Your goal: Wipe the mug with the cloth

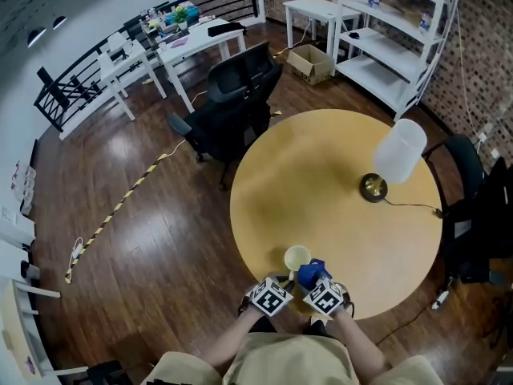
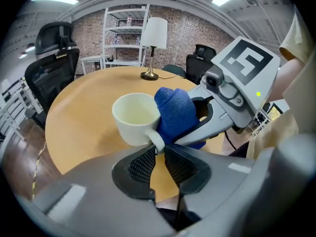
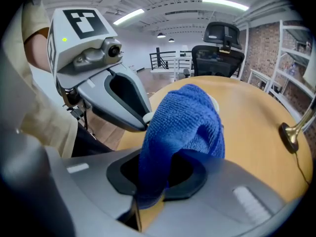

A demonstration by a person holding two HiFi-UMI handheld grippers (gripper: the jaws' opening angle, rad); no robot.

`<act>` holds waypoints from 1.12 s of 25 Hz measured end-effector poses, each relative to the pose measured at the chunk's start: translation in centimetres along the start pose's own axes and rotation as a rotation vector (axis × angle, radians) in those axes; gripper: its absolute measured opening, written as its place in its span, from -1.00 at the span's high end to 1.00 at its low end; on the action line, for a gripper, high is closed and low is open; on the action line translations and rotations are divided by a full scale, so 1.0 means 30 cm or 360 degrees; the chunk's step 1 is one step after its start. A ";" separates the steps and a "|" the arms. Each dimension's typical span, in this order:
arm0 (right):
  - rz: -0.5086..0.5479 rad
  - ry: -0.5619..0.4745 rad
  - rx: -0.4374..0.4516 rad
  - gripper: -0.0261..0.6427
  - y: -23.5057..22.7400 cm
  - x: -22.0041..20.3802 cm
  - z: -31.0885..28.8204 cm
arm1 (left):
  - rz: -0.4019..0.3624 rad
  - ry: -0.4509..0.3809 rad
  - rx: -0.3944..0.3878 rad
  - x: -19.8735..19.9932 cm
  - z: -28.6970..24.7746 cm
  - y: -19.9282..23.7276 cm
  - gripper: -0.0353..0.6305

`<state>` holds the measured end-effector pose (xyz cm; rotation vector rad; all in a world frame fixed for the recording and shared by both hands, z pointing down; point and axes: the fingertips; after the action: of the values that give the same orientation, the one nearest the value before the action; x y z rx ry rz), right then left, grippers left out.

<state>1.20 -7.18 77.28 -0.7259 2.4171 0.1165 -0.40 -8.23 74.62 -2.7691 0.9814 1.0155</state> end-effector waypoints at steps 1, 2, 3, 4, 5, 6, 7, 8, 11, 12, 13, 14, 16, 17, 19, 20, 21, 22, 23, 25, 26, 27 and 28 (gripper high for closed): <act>-0.0006 -0.0013 0.0023 0.71 0.010 0.005 -0.003 | 0.0013 -0.0011 -0.0018 0.004 -0.004 -0.009 0.74; -0.0002 -0.0024 0.0046 0.71 0.021 0.010 -0.004 | 0.0022 -0.0019 -0.0032 0.008 -0.008 -0.017 0.74; 0.0012 -0.0029 0.0062 0.71 0.030 0.014 -0.005 | 0.0026 -0.0026 -0.0041 0.012 -0.010 -0.022 0.74; 0.0023 -0.0031 0.0071 0.71 0.035 0.016 -0.004 | 0.0029 -0.0032 -0.0047 0.014 -0.012 -0.025 0.74; 0.0022 -0.0034 0.0080 0.71 0.037 0.016 -0.004 | 0.0038 -0.0038 -0.0058 0.014 -0.015 -0.027 0.74; 0.0010 -0.0042 0.0089 0.71 0.039 0.016 -0.004 | 0.0050 -0.0043 -0.0074 0.012 -0.017 -0.029 0.74; -0.0003 -0.0052 0.0098 0.71 0.040 0.016 -0.004 | 0.0058 -0.0045 -0.0092 0.010 -0.017 -0.030 0.74; -0.0009 -0.0060 0.0103 0.71 0.040 0.015 -0.002 | 0.0056 -0.0045 -0.0111 0.008 -0.016 -0.032 0.74; -0.0025 -0.0085 0.0110 0.71 0.039 0.003 0.010 | 0.0039 -0.0030 -0.0173 -0.010 -0.011 -0.039 0.58; -0.0049 -0.0099 0.0113 0.71 0.039 -0.002 0.015 | 0.0044 -0.0018 -0.0190 -0.025 -0.006 -0.037 0.44; -0.0075 -0.0113 0.0113 0.71 0.037 -0.007 0.022 | 0.0050 -0.0010 -0.0197 -0.039 0.003 -0.030 0.35; -0.0097 -0.0124 0.0110 0.71 0.035 -0.012 0.029 | 0.0046 -0.0008 -0.0192 -0.051 0.013 -0.017 0.31; -0.0129 -0.0139 0.0100 0.71 0.029 -0.021 0.041 | -0.0020 -0.0018 -0.0143 -0.053 0.040 0.026 0.26; -0.0140 -0.0147 0.0096 0.71 0.027 -0.023 0.044 | -0.0086 -0.0019 -0.0106 -0.045 0.055 0.053 0.26; -0.0159 -0.0159 0.0090 0.71 0.024 -0.026 0.049 | -0.0254 0.0013 -0.0040 -0.023 0.078 0.104 0.24; -0.0166 -0.0162 0.0088 0.71 0.023 -0.027 0.051 | -0.0352 0.0032 -0.0017 -0.007 0.084 0.126 0.24; -0.0170 -0.0165 0.0085 0.71 0.022 -0.029 0.054 | -0.0459 0.0054 -0.0001 0.011 0.086 0.145 0.24; -0.0172 -0.0166 0.0082 0.71 0.022 -0.030 0.056 | -0.0578 0.0076 0.0009 0.029 0.087 0.161 0.22; -0.0171 -0.0164 0.0079 0.71 0.020 -0.032 0.058 | -0.0713 0.0096 0.0014 0.047 0.087 0.173 0.20; -0.0171 -0.0161 0.0076 0.71 0.016 -0.035 0.061 | -0.1038 0.0109 -0.0010 0.083 0.088 0.176 0.12; -0.0170 -0.0159 0.0077 0.71 0.014 -0.035 0.063 | -0.1219 0.0122 -0.0033 0.096 0.086 0.170 0.12; -0.0167 -0.0157 0.0077 0.71 0.014 -0.034 0.065 | -0.1400 0.0155 -0.0054 0.100 0.080 0.164 0.12; -0.0161 -0.0153 0.0077 0.71 0.016 -0.032 0.066 | -0.1572 0.0205 -0.0072 0.096 0.068 0.161 0.12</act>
<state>2.64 -5.82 76.19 -0.8007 2.2793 0.0507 -2.64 -13.21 72.15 -2.7661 -0.4378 0.6707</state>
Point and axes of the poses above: the fingertips, and each gripper's own axes: z backward along the fingers, y to its left, x out of its top, and after that the axes turned 1 degree about -x, right-handed
